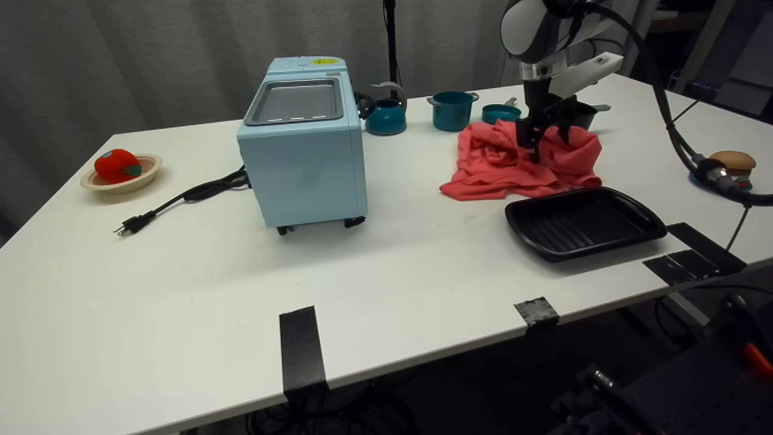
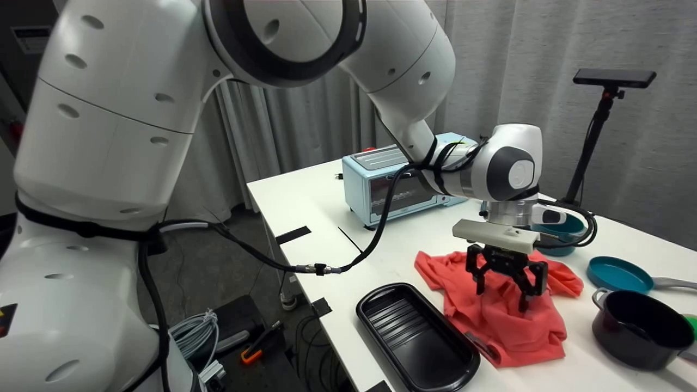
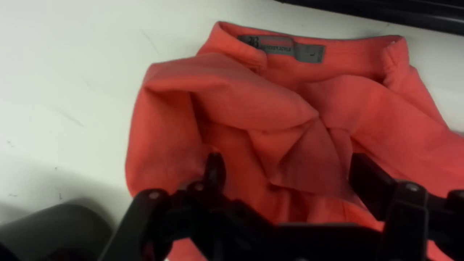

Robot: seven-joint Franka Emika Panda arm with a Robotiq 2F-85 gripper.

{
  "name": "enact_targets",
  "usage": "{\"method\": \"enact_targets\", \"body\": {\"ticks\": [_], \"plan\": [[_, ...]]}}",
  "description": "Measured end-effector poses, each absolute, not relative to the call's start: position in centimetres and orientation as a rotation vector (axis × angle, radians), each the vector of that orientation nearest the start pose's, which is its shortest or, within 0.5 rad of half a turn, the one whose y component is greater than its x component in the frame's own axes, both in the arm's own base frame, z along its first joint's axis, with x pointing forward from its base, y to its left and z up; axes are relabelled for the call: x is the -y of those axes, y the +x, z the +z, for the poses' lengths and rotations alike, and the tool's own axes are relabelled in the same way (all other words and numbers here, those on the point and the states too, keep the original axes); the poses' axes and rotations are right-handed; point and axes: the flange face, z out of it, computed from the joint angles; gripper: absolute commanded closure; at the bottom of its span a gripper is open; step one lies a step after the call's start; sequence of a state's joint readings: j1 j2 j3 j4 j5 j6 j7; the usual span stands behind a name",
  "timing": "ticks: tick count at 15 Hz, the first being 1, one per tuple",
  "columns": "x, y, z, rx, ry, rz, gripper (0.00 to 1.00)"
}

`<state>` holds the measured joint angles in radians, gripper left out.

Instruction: Unfold the shirt

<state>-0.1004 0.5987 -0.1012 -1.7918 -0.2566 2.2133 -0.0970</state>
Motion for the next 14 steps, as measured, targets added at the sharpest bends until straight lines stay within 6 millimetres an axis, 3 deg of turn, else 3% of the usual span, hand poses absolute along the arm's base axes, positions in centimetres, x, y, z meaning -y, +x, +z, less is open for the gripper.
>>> {"method": "enact_targets", "body": {"ticks": [7, 8, 14], "plan": [[13.0, 63.8, 21.5, 0.143, -3.350, 0.301, 0.96], [13.0, 63.9, 21.7, 0.142, -3.352, 0.296, 1.00], [13.6, 64.1, 23.3, 0.123, -3.364, 0.256, 0.99]]}}
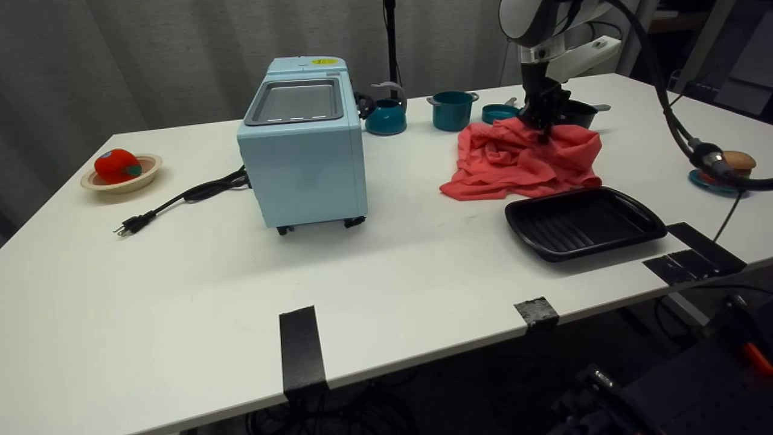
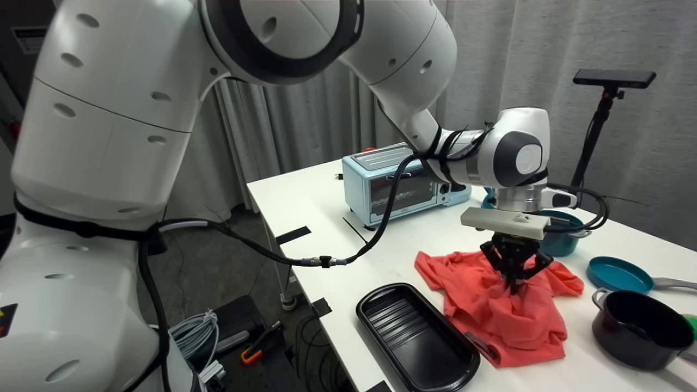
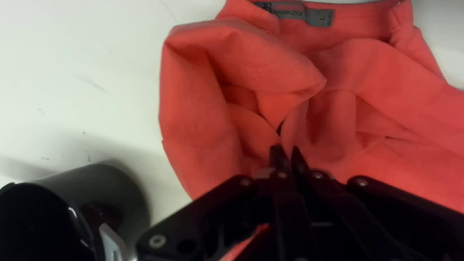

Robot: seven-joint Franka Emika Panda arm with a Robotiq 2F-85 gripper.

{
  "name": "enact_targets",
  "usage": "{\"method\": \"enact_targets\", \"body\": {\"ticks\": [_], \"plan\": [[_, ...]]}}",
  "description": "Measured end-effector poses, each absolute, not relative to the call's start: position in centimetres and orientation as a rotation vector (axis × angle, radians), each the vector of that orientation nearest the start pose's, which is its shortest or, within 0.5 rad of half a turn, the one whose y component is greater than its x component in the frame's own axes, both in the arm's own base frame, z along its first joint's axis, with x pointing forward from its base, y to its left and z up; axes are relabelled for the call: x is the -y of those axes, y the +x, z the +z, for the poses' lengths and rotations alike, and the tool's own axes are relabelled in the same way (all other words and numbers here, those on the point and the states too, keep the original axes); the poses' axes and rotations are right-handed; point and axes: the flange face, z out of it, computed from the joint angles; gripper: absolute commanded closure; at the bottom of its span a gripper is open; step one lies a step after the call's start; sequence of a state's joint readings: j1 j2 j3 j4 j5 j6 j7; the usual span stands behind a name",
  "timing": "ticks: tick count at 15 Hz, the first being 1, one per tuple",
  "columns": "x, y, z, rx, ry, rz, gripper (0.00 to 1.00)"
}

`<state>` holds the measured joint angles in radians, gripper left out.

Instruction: Unfold the shirt

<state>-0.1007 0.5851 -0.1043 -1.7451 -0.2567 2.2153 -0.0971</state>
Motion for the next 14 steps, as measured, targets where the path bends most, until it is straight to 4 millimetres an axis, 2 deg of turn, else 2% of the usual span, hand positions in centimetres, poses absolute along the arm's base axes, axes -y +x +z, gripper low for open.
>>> {"method": "enact_targets", "body": {"ticks": [3, 9, 11, 14], "plan": [[14.9, 64.4, 25.5, 0.053, -3.400, 0.188, 0.99], [18.8, 66.3, 32.7, -0.229, -3.559, -0.039, 0.99], [19.5, 66.9, 34.2, -0.347, -3.626, -0.098, 0.69], [19.3, 67.8, 34.7, -0.532, -3.704, -0.140, 0.47]]}}
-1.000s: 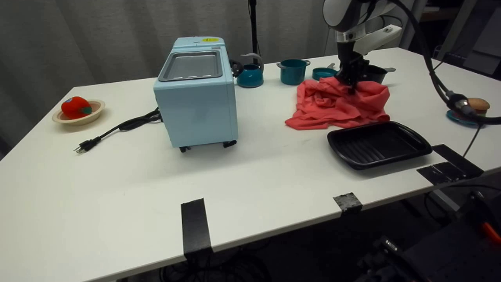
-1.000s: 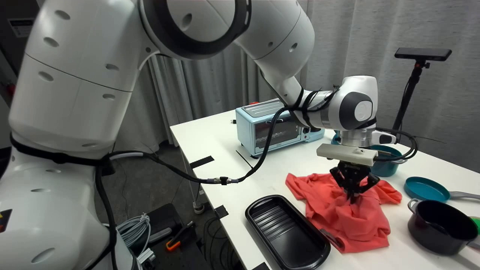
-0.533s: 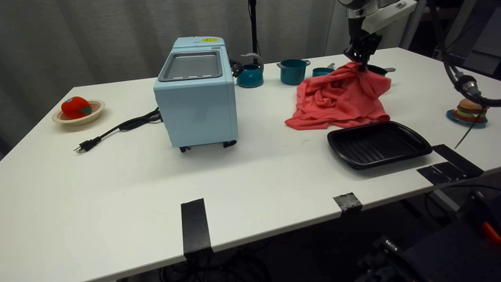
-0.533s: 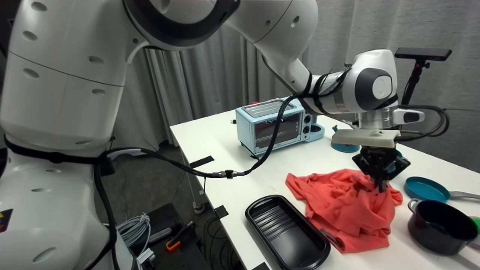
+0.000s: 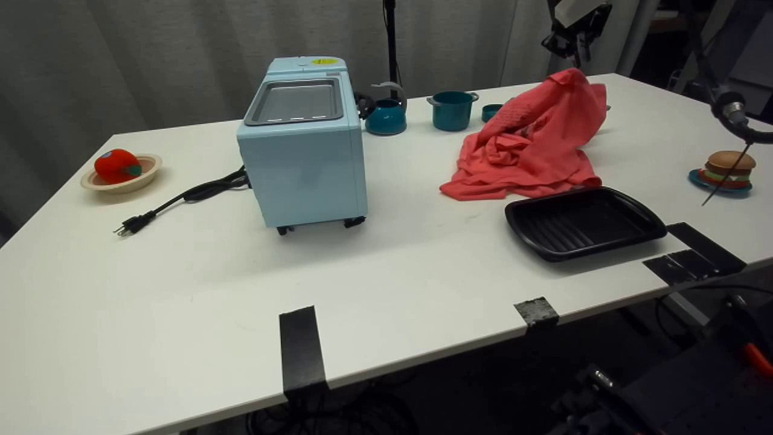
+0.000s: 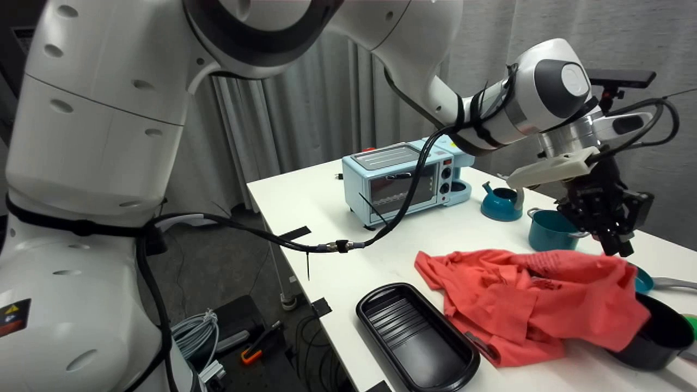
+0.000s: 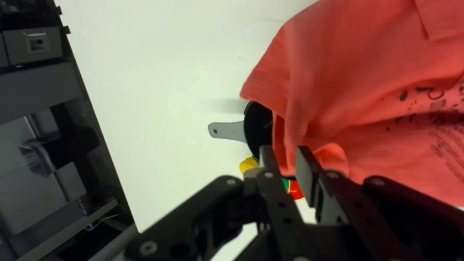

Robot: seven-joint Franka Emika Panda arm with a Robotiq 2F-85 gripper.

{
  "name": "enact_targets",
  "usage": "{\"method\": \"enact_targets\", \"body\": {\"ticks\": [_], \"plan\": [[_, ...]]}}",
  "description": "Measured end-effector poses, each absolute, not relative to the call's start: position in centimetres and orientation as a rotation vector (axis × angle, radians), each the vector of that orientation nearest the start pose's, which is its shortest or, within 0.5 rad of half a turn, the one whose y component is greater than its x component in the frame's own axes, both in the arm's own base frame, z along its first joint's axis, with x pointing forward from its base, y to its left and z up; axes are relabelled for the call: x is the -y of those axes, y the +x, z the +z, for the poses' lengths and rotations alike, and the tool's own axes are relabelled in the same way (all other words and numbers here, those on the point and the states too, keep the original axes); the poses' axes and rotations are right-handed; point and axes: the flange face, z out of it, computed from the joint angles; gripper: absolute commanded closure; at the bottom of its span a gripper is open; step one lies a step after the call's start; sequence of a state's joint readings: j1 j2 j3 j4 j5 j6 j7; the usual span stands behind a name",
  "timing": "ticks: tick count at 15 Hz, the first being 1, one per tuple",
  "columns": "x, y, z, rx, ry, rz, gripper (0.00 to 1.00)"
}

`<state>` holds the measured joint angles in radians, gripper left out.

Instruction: Unfold the shirt

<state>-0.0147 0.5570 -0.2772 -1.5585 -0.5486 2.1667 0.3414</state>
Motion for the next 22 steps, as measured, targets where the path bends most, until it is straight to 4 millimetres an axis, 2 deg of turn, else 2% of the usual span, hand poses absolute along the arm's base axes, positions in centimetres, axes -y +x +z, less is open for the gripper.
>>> {"method": "enact_targets", "body": {"ticks": [4, 6, 7, 9, 12, 16, 22], "plan": [[18.0, 68.6, 34.5, 0.489, 2.438, 0.164, 0.16], [17.0, 69.0, 34.7, 0.499, 2.446, 0.197, 0.03], [16.3, 69.2, 34.8, 0.490, 2.471, 0.218, 0.00], [14.5, 69.8, 34.7, 0.462, 2.559, 0.265, 0.00], [12.1, 70.4, 33.5, 0.399, 2.714, 0.300, 0.00], [10.4, 70.4, 29.5, 0.318, 2.929, 0.236, 0.00], [11.0, 68.6, 20.1, 0.222, 3.173, -0.026, 0.00]]}}
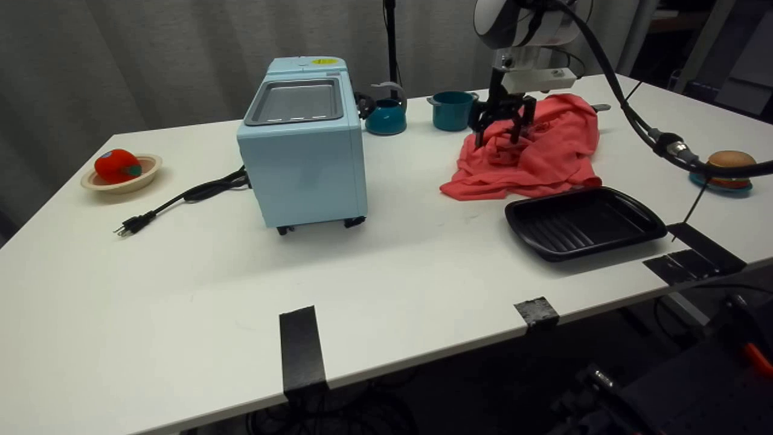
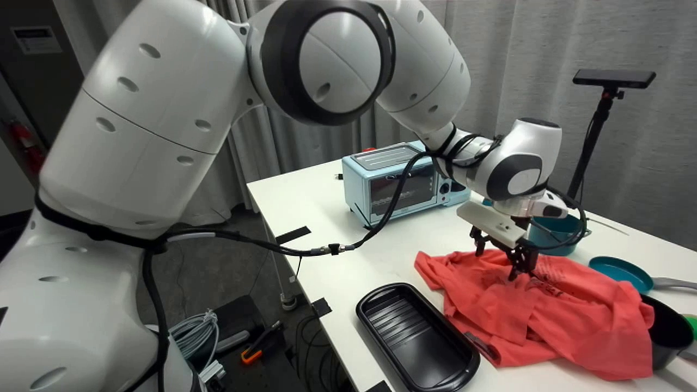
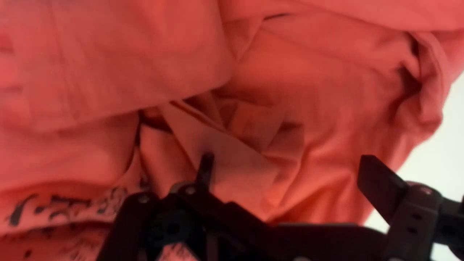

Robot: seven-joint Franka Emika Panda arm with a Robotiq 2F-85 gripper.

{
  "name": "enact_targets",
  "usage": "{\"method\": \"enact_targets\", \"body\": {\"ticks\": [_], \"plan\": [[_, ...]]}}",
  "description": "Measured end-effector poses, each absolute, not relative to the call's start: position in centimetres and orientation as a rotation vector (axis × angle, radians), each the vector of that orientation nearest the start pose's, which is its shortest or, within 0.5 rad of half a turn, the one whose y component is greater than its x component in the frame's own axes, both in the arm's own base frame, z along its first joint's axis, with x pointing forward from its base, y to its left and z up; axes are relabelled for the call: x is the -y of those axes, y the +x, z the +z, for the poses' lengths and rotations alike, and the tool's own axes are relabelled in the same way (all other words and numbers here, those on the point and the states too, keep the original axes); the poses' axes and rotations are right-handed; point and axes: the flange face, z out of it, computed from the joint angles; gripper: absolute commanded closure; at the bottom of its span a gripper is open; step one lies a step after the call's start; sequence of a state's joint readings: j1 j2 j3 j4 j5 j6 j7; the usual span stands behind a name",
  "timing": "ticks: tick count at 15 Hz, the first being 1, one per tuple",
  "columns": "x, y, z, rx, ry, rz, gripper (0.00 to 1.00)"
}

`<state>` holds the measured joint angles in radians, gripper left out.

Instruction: Unfold the shirt

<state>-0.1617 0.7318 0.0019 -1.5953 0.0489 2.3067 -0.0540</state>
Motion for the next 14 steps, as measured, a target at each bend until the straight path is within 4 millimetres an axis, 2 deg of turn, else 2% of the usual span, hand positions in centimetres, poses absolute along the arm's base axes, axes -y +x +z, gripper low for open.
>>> {"method": "enact_targets", "body": {"ticks": [2, 5, 9, 14], "plan": [[11.4, 67.7, 17.4, -0.203, -3.070, 0.124, 0.00], [11.7, 67.2, 15.3, -0.193, -3.054, 0.218, 0.00], [11.2, 68.0, 15.2, -0.176, -3.040, 0.263, 0.00], [8.1, 70.8, 16.8, -0.106, -3.029, 0.212, 0.00]]}}
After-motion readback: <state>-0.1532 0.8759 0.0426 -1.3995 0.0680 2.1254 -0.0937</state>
